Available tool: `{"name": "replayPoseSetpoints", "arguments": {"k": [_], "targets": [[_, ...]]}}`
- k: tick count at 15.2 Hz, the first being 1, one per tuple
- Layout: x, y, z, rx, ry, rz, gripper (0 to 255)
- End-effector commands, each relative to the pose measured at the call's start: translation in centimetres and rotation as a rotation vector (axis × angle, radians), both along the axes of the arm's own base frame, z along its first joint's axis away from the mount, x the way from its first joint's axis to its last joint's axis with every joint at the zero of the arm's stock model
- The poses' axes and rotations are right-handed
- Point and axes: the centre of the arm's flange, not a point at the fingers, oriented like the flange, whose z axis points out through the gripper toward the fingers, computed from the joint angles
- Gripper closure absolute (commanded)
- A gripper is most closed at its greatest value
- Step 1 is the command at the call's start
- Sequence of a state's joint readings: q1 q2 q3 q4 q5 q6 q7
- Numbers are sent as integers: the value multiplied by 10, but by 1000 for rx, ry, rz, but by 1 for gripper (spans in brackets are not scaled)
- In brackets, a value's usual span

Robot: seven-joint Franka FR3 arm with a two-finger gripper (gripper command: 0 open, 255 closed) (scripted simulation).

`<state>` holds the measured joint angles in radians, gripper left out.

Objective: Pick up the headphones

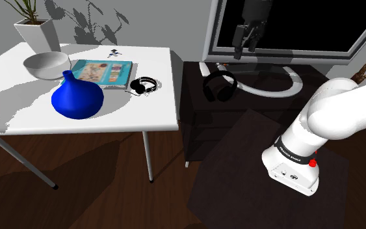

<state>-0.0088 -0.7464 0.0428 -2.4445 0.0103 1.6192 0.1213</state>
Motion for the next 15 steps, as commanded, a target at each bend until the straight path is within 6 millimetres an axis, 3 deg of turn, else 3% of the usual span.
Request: {"name": "replayPoseSetpoints", "arguments": {"k": [1, 8, 15], "targets": [[0, 0, 0, 0, 0, 0, 0], [21, -74, -51, 25, -22, 272, 0], [62, -137, -102, 50, -44, 543, 0]]}}
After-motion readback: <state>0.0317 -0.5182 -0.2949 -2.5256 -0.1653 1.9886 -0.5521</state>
